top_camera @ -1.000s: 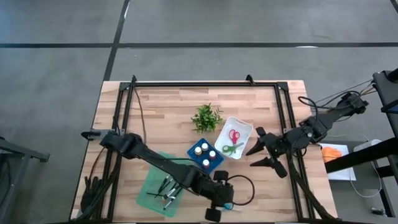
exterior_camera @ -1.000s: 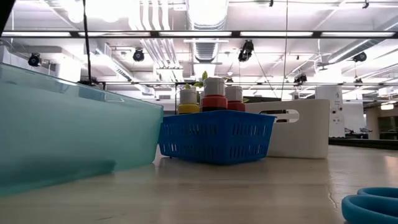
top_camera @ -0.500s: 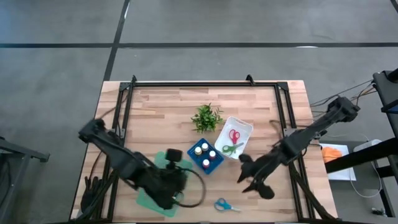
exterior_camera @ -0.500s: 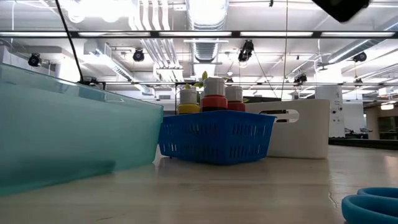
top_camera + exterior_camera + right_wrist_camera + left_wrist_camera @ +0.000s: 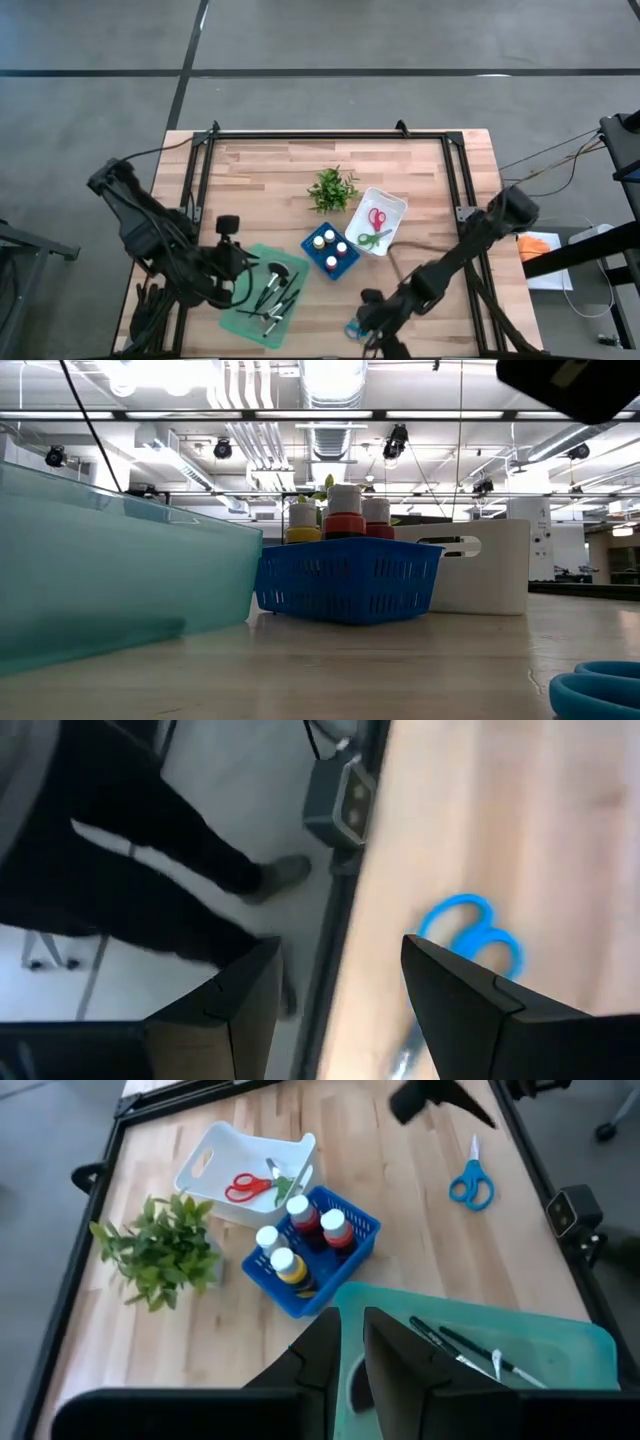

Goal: Pick & Place Paint Supplies
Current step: Put the blue scissors into the white bin

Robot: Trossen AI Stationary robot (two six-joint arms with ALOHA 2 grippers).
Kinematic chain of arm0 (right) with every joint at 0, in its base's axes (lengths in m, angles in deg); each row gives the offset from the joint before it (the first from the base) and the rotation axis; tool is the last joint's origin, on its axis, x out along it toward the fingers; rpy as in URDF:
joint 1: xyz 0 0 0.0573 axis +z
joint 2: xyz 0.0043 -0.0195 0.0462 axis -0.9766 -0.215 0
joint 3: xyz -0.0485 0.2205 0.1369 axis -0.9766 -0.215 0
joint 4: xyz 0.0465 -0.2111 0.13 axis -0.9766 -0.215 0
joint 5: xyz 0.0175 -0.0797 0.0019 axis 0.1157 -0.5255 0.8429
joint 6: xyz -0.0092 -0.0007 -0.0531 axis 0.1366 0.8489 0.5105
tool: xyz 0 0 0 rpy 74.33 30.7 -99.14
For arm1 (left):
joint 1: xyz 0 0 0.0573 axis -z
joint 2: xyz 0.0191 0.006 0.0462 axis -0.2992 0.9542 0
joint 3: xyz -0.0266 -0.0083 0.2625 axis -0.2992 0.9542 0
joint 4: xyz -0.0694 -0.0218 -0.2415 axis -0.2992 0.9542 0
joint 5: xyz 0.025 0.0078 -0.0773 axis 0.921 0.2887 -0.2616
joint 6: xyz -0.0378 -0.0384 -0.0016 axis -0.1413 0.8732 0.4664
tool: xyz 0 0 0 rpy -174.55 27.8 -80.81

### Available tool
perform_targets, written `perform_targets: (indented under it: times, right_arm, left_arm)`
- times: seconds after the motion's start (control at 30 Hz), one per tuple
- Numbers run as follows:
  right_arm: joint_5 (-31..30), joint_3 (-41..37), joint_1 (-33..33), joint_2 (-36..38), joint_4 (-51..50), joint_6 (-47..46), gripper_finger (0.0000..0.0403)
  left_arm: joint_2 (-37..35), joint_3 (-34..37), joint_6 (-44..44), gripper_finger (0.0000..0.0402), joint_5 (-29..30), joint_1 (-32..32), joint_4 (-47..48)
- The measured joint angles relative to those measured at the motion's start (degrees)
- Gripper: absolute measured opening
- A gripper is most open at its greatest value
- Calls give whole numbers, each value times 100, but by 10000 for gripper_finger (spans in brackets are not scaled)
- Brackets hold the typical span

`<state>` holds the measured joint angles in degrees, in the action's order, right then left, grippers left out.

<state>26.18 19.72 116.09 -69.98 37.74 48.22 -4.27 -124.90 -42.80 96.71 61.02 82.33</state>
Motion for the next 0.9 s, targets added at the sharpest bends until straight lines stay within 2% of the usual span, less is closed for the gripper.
perform_targets:
  times: [0.17,0.3,0.63,0.9]
  right_arm:
    - [93,1050,177,-864,-898,326,203]
    - [317,1433,290,-1284,-1042,485,203]
    - [258,1559,167,-1978,-1002,458,203]
    - [-10,1557,160,-2009,-1002,326,203]
  left_arm:
    - [-423,674,103,56,-1,39,-567]
    - [-532,937,104,56,0,39,-911]
    - [-532,990,145,56,-4,56,-1189]
    - [-524,990,149,56,-23,96,-1254]
